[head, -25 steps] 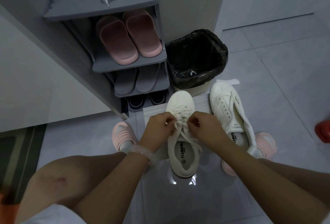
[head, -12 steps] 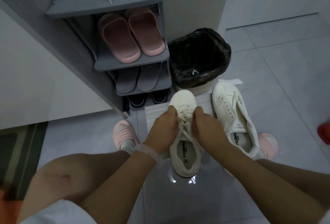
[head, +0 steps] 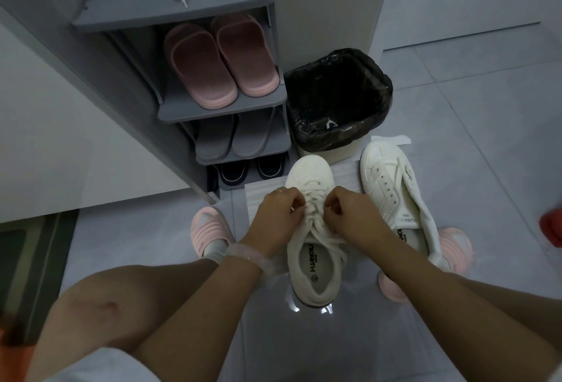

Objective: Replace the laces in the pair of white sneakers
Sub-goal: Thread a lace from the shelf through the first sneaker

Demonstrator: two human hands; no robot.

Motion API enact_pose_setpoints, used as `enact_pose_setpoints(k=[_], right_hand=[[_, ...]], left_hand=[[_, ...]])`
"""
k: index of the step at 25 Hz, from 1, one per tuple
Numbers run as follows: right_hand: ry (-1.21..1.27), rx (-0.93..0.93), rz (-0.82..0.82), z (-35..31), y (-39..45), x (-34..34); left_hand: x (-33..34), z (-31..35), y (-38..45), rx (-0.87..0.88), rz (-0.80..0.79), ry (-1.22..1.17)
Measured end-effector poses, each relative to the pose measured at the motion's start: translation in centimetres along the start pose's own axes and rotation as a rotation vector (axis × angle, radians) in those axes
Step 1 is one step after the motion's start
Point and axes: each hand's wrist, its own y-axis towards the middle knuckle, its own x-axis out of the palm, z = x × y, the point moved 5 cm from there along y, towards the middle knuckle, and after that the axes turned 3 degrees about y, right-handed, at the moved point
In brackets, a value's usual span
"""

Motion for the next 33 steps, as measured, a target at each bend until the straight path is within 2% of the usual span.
enact_pose_setpoints(k=[4,6,11,15,16,20,24,29,33], right_hand=[[-0.218,-0.086,0.023,-1.0,0.1,0.7],[-0.245,-0.094,0.039,-1.1,0.1,0.8],[-0.14,-0.086,0.045,-0.7,0.3,0.7],[0.052,-0.031,0.048,-0.1,0.7,-0.4],[0.093,-0.012,0.045,0.1,0.8,-0.6],[-0.068,-0.031,-0.001,-0.1,1.3,0.0],[-0.274,-0.083,0.026,-1.0,1.6,0.7],[-0.243,-0.019,0.036,-1.3,1.5,1.1],[-0.179,-0.045,0.028,-0.8,1.6,0.5]], left_hand=[[0.7,0.7,0.1,0.054,-0.003,0.201],[0.9,1.0,-0.2,0.049,0.0,0.236],[0.5,0.7,0.1,0.014,0.004,0.196],[-0.2,-0.6,0.4,-0.069,0.029,-0.108],[-0.2,-0.7,0.5,-0.071,0.043,-0.123],[0.5,-0.2,0.9,0.008,0.045,0.072],[1.1,0.5,0.9,0.064,0.05,0.243],[0.5,0.9,0.7,0.032,0.07,0.191],[0.3,0.1,1.0,0.013,0.04,0.103]])
